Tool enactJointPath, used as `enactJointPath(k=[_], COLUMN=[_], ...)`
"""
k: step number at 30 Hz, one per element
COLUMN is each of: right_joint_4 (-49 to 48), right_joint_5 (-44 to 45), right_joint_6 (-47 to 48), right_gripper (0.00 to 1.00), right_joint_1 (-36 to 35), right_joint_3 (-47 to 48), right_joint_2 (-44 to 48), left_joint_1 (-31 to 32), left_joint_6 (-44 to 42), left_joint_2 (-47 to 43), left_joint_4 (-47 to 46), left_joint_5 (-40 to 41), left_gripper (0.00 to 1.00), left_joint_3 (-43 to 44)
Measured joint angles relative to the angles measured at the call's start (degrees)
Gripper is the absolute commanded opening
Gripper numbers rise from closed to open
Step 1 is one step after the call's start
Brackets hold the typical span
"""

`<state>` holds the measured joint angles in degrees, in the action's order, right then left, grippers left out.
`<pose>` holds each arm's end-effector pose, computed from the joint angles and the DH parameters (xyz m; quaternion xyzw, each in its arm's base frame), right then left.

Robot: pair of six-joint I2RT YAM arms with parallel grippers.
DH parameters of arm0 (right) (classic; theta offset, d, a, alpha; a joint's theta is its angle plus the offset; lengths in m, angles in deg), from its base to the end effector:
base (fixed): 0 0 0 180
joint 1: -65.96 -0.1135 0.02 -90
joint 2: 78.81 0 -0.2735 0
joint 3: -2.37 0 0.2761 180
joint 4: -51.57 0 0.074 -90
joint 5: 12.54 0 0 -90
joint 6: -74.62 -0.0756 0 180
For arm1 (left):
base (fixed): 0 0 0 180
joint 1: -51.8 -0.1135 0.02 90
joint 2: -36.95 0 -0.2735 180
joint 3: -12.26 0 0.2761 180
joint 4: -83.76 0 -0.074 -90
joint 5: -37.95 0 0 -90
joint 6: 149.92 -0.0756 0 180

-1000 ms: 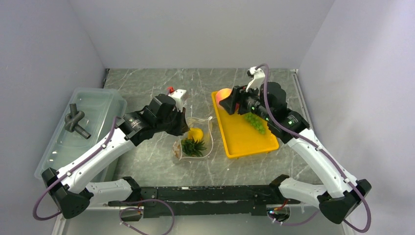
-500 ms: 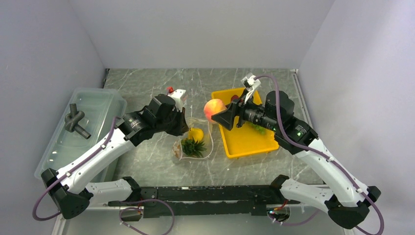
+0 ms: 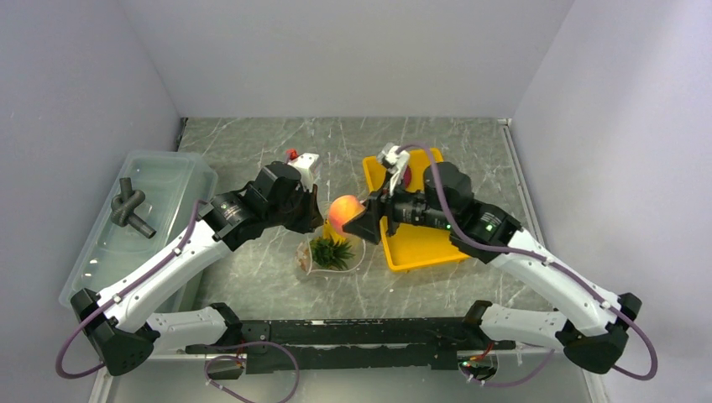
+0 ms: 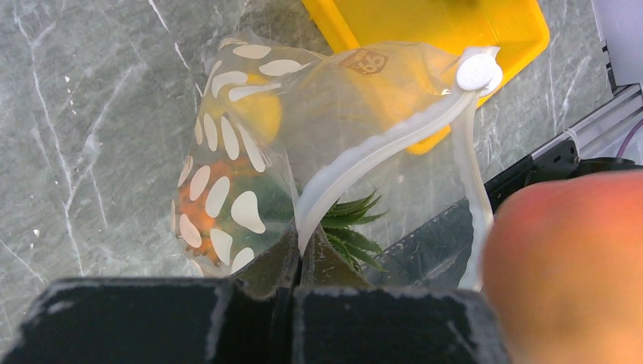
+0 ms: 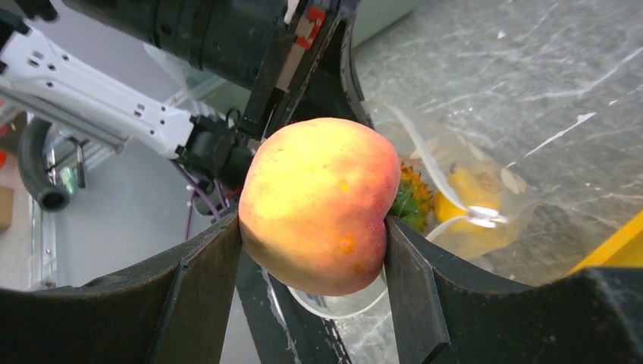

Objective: Place the food in the zip-top bag and seal the zipper
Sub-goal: Place the fake fruit in the zipper food storage bag.

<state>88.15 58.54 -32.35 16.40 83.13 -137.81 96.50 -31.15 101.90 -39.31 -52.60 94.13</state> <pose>0.1605 0.2261 0.4131 -0.3155 0.7221 0.4389 0.4317 0.2006 -0.1995 0.3455 0.1276 0.8973 -0.2562 0.3360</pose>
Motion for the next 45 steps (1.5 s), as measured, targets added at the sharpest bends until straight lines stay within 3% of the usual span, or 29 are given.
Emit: enactJointPath(k=[17,28,37,45], right_joint_4=[4.85,6.84,6.67,4.74], right_joint_5=[11.58,26.8,35.43,39.19], right_joint_6=[3.5,2.84,0.13,-2.08], right_gripper=[0.29,0.29,0.32,0.41], right_joint_1=[-7.34,-10.78,-11.87,-11.98], right_joint_3=[0.35,2.6,3.21,3.21], right_joint_2=[-8.37,-13.57,-15.41,-16.65], left_joint_1=[0.0,0.0,0.0,0.0], left_joint_6=[0.0,0.02,0.46,0.46], left_joint_2=[0.0,0.0,0.0,0.0], left_joint_4=[0.07,0.07,0.02,0.02], left_joint_5=[0.0,-0.09,-0.37,-1.09], left_gripper=[0.0,0.0,0.0,0.0], left_joint_3=[0.0,0.0,0.0,0.0])
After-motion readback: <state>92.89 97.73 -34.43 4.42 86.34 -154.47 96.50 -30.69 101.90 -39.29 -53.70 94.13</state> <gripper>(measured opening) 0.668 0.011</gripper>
